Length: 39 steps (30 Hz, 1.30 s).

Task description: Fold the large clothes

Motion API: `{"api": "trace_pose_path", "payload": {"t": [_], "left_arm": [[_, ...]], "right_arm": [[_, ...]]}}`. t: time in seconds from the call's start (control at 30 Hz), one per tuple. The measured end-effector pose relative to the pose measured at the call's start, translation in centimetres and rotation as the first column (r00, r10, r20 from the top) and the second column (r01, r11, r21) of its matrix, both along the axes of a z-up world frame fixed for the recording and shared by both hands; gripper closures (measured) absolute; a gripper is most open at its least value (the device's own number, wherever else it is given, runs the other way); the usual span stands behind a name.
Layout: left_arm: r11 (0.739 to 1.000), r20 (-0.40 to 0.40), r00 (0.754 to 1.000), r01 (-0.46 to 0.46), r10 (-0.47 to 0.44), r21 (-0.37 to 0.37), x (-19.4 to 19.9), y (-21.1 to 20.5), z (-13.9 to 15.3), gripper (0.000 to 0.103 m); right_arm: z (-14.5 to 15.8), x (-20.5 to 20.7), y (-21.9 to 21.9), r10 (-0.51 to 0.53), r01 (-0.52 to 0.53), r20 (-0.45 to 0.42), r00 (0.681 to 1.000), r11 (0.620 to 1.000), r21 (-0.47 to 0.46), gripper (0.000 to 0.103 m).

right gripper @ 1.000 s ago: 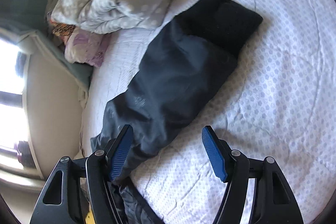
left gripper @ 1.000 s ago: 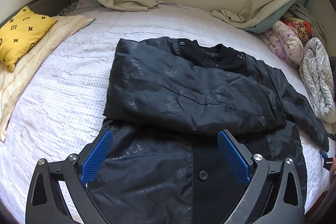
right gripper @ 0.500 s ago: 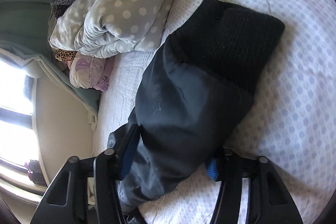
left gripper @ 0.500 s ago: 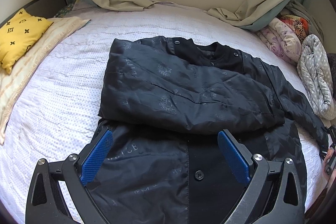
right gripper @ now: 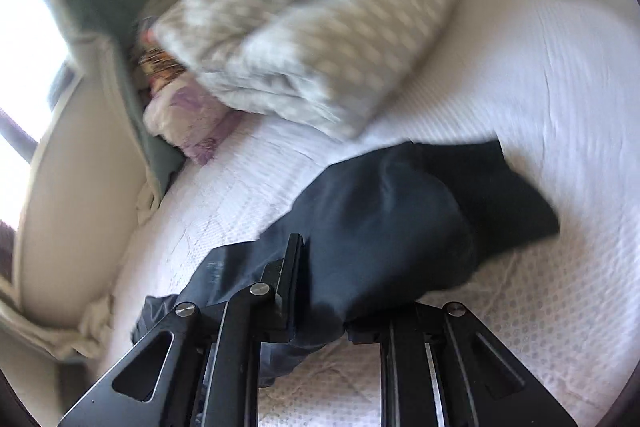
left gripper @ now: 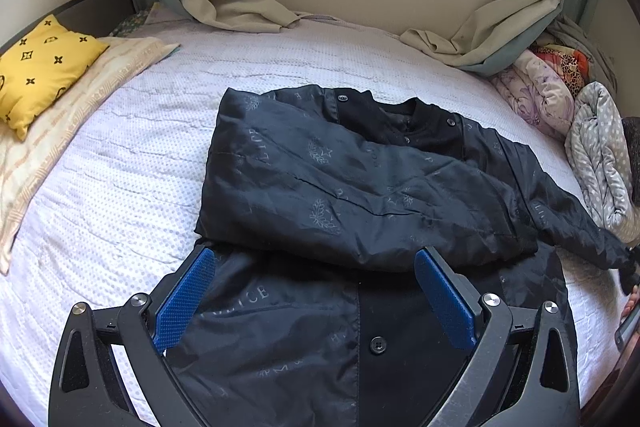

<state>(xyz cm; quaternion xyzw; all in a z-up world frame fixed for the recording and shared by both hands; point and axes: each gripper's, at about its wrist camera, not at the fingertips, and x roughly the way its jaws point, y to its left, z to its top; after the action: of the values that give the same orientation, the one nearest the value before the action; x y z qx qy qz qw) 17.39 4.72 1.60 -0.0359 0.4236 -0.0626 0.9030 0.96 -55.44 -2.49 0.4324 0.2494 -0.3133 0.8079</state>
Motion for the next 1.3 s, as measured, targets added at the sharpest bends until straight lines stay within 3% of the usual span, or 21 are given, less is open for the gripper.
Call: {"api": "trace_pose_path", "payload": {"t": [0.2, 0.33, 0.4, 0.57, 0.8, 0.87, 0.97, 1.0, 1.03, 1.07, 1.13, 1.23, 1.3], "left_arm": [[1.0, -0.004, 1.0, 0.0, 0.0, 0.009, 0.1, -0.2, -0.1, 0.001], [1.0, -0.002, 1.0, 0.002, -0.002, 0.003, 0.1, -0.3, 0.0, 0.001], [1.0, -0.002, 1.0, 0.001, -0.001, 0.005, 0.2, -0.2, -0.1, 0.001], [1.0, -0.013, 1.0, -0.006, 0.006, -0.007, 0.4, 0.1, -0.3, 0.001], [0.998, -0.028, 0.999, -0.023, 0.022, -0.052, 0.8, 1.1, -0.4, 0.001], [0.997, -0.037, 0.999, -0.022, 0.019, -0.069, 0.9, 1.4, -0.5, 0.001], [0.995, -0.057, 0.998, -0.015, 0.01, -0.096, 1.1, 1.8, -0.7, 0.001], [0.994, -0.063, 0.998, -0.013, 0.007, -0.106, 1.2, 2.0, -0.8, 0.001], [0.993, -0.071, 0.998, -0.012, 0.004, -0.118, 1.2, 2.1, -0.8, 0.001], [0.991, -0.078, 0.997, -0.014, 0.004, -0.132, 1.2, 2.3, -0.9, 0.001], [0.986, -0.091, 0.996, -0.014, -0.001, -0.164, 1.4, 2.5, -1.0, 0.001], [0.978, -0.099, 0.995, 0.004, -0.025, -0.21, 1.4, 2.4, -1.0, 0.002], [0.968, -0.099, 0.994, 0.028, -0.054, -0.248, 1.3, 2.0, -1.0, 0.003]], "right_arm": [[5.4, 3.8, 5.7, 0.103, -0.121, -0.085, 0.991, 0.963, -0.242, 0.09], [8.6, 7.1, 11.8, 0.234, -0.276, -0.151, 0.961, 0.873, -0.402, 0.09], [9.7, 8.8, 15.8, 0.312, -0.368, -0.195, 0.93, 0.803, -0.469, 0.09], [9.6, 13.0, 25.8, 0.483, -0.572, -0.315, 0.817, 0.611, -0.547, 0.09], [4.4, 16.8, 37.7, 0.577, -0.773, -0.534, 0.618, 0.325, -0.544, 0.091], [2.3, 17.3, 40.1, 0.571, -0.809, -0.592, 0.569, 0.258, -0.528, 0.091], [-0.8, 17.9, 42.3, 0.561, -0.852, -0.658, 0.502, 0.187, -0.489, 0.089], [-1.3, 17.7, 42.9, 0.559, -0.86, -0.671, 0.488, 0.173, -0.481, 0.086], [-1.7, 17.6, 43.4, 0.566, -0.874, -0.683, 0.46, 0.154, -0.461, 0.076], [-1.8, 17.6, 43.7, 0.574, -0.883, -0.69, 0.442, 0.144, -0.446, 0.059], [-1.4, 17.3, 43.8, 0.604, -0.9, -0.684, 0.41, 0.143, -0.413, 0.036], [0.9, 15.8, 42.6, 0.713, -0.909, -0.58, 0.394, 0.21, -0.359, 0.025], [3.4, 14.7, 40.4, 0.797, -0.904, -0.444, 0.411, 0.292, -0.312, 0.02]]}}
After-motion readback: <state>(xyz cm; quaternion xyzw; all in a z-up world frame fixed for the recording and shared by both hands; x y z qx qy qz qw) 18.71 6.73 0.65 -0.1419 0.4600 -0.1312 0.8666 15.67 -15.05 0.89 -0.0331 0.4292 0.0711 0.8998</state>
